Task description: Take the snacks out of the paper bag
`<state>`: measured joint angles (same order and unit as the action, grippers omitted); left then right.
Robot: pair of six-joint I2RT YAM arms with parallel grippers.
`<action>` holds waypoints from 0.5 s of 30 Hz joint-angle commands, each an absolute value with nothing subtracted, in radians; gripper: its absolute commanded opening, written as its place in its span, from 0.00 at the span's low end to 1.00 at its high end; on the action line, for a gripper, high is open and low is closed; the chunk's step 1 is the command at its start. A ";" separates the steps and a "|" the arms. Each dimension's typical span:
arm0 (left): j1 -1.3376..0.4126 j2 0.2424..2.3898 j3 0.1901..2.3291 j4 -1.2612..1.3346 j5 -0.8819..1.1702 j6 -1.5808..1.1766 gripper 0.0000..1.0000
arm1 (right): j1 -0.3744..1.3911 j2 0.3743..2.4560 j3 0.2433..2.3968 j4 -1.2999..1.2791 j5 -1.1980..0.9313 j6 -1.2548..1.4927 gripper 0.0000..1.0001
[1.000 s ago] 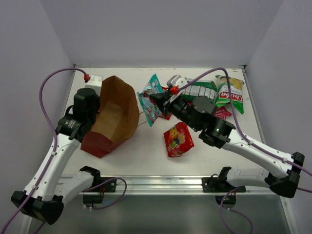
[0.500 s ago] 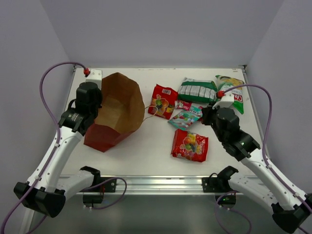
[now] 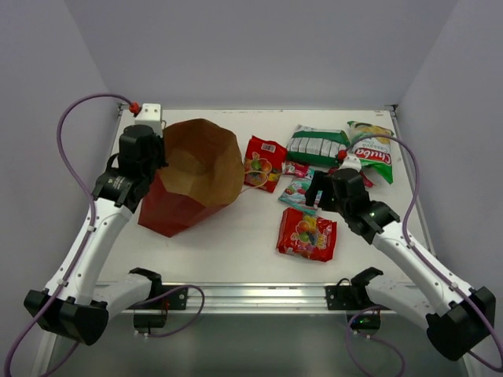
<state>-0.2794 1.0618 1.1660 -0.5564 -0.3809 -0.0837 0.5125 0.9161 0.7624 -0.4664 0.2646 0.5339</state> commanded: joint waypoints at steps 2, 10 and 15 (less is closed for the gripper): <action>-0.250 1.098 1.253 -0.518 -0.301 -0.167 0.00 | 0.506 0.953 0.877 -0.472 0.108 0.546 0.95; -0.048 1.218 1.284 -0.419 0.038 -0.293 0.00 | 0.506 0.919 0.989 -0.518 0.066 0.463 0.99; -0.005 1.321 1.304 -0.356 0.152 -0.359 0.00 | 0.506 0.858 0.999 -0.523 0.054 0.434 0.99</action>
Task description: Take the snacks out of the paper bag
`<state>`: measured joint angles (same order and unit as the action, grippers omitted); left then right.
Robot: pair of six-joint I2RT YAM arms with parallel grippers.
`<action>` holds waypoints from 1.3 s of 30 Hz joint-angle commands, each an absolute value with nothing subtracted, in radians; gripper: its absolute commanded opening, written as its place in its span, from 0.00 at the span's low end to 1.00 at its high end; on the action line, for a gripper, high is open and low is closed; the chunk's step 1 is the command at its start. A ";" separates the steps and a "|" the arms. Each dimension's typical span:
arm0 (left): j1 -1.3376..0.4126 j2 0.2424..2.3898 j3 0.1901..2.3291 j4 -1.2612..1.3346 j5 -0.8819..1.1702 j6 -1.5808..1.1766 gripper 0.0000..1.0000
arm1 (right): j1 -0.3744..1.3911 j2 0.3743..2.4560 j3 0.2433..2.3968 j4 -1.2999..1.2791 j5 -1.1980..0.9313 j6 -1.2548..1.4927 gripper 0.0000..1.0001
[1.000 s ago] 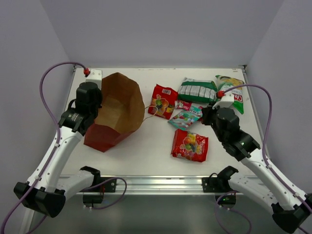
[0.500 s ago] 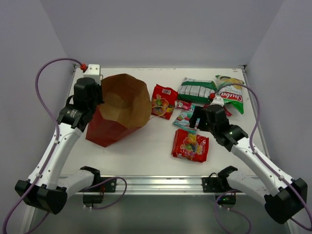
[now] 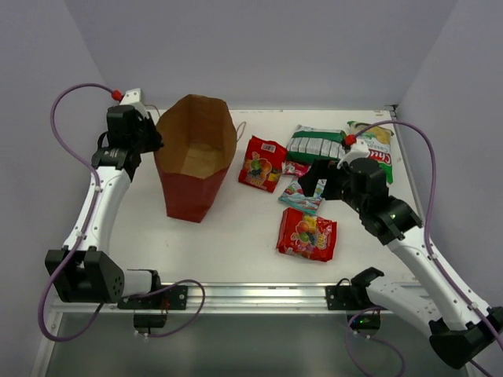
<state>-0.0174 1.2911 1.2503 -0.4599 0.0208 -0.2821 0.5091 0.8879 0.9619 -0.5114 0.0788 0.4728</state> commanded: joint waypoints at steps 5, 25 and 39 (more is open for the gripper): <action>0.000 1.368 1.315 -0.370 0.160 -0.359 0.11 | 0.506 0.816 1.014 -0.552 0.086 0.396 0.99; 0.034 1.074 1.479 -0.591 0.022 -0.239 1.00 | 0.506 0.592 1.322 -0.655 0.410 0.250 0.99; -0.086 0.657 1.451 -0.707 -0.199 -0.170 1.00 | 0.505 0.304 1.276 -0.617 0.485 0.046 0.99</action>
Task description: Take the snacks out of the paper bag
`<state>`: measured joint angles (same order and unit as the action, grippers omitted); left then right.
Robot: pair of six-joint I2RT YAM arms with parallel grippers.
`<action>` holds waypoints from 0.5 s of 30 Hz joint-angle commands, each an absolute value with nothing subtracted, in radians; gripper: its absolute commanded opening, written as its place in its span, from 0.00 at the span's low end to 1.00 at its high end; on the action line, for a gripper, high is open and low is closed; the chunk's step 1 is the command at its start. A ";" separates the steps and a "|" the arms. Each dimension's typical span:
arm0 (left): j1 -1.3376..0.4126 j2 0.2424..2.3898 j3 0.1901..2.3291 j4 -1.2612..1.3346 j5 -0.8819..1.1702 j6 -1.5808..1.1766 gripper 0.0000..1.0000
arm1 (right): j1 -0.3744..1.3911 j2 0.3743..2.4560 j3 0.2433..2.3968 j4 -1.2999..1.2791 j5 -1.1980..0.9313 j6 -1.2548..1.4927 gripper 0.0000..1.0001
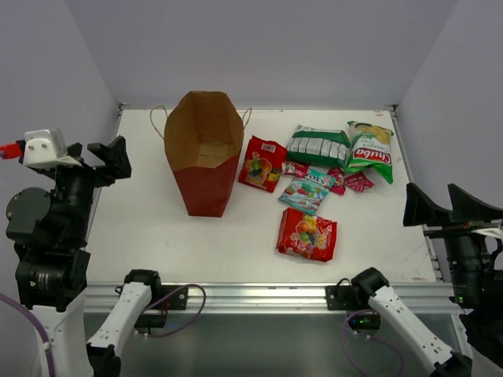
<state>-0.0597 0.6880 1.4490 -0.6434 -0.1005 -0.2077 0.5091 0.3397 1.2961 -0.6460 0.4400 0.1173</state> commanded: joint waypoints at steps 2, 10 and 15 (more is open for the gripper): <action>-0.116 0.608 1.439 -0.701 -0.260 -0.161 1.00 | 0.506 0.264 1.264 -0.600 0.483 0.028 0.99; -0.164 0.558 1.420 -0.689 -0.350 -0.124 1.00 | 0.505 0.221 1.258 -0.598 0.503 0.015 0.99; -0.164 0.565 1.372 -0.663 -0.298 -0.141 1.00 | 0.506 0.218 1.247 -0.588 0.505 0.025 0.99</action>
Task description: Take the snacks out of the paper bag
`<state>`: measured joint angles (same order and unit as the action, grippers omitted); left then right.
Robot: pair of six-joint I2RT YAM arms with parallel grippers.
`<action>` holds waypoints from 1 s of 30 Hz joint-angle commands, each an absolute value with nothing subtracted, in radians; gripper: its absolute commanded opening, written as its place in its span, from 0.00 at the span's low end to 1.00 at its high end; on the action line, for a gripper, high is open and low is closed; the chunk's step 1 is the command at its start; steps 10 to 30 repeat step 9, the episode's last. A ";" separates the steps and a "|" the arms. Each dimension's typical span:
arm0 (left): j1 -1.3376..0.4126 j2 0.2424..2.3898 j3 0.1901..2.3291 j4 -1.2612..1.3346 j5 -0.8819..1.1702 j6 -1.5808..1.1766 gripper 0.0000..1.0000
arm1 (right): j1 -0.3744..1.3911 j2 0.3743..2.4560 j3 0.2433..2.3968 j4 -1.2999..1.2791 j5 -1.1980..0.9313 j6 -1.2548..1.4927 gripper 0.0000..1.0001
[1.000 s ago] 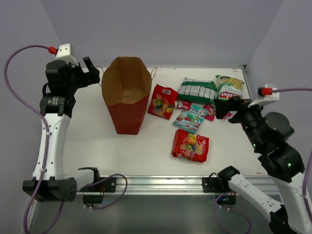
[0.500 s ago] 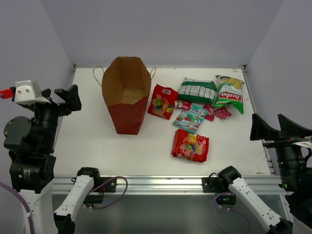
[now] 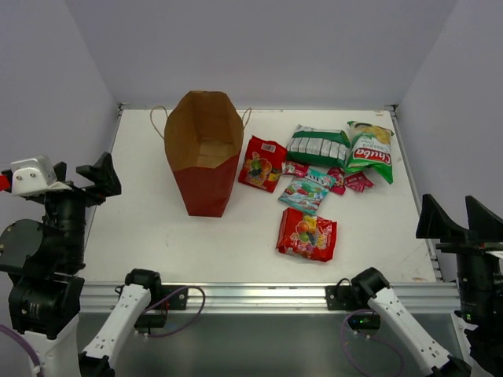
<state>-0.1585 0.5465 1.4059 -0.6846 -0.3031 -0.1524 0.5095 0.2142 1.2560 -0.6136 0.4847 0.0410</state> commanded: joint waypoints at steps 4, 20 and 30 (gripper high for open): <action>-0.164 0.569 1.335 -0.624 -0.269 -0.149 1.00 | 0.506 0.216 1.241 -0.595 0.500 0.034 0.99; -0.164 0.572 1.318 -0.614 -0.256 -0.158 1.00 | 0.506 0.216 1.224 -0.589 0.495 0.038 0.99; -0.164 0.572 1.318 -0.614 -0.256 -0.158 1.00 | 0.506 0.216 1.224 -0.589 0.495 0.038 0.99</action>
